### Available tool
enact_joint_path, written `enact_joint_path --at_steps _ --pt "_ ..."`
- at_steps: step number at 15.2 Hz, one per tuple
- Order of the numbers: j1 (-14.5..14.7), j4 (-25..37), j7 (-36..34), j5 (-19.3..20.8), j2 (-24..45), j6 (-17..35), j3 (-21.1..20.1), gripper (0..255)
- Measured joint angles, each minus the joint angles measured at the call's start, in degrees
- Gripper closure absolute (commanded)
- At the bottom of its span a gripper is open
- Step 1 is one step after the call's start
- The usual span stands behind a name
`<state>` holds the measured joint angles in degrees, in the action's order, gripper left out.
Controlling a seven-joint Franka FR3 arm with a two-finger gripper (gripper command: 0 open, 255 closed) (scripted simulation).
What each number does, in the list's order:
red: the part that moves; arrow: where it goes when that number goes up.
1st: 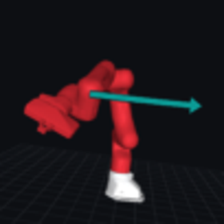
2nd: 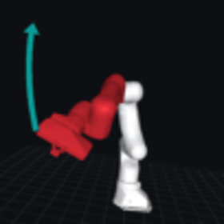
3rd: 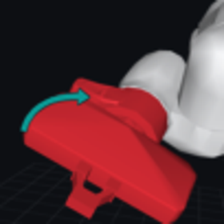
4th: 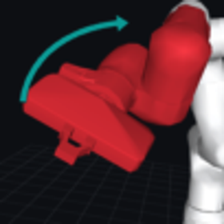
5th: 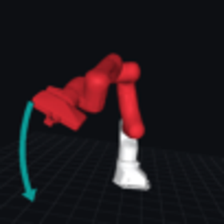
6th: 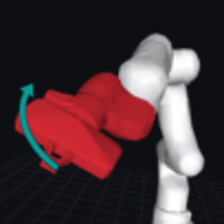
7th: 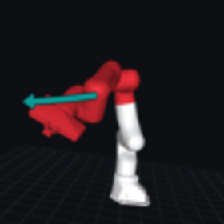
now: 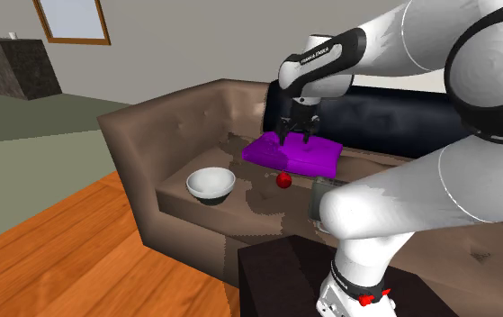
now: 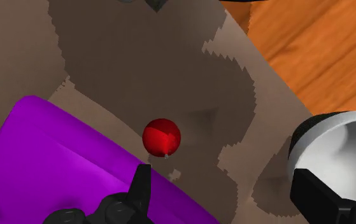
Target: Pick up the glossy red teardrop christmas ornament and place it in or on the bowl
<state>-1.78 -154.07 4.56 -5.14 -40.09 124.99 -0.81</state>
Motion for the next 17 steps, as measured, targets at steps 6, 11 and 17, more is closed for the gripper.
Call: enact_joint_path --at_steps 6,11,17 --pt "-0.23 -5.75 2.31 -1.02 9.74 19.08 1.43 0" --pt "1.87 -6.16 5.31 -4.38 22.82 35.59 3.42 0" --pt "11.47 -0.63 25.24 -28.51 40.21 50.78 8.94 0"
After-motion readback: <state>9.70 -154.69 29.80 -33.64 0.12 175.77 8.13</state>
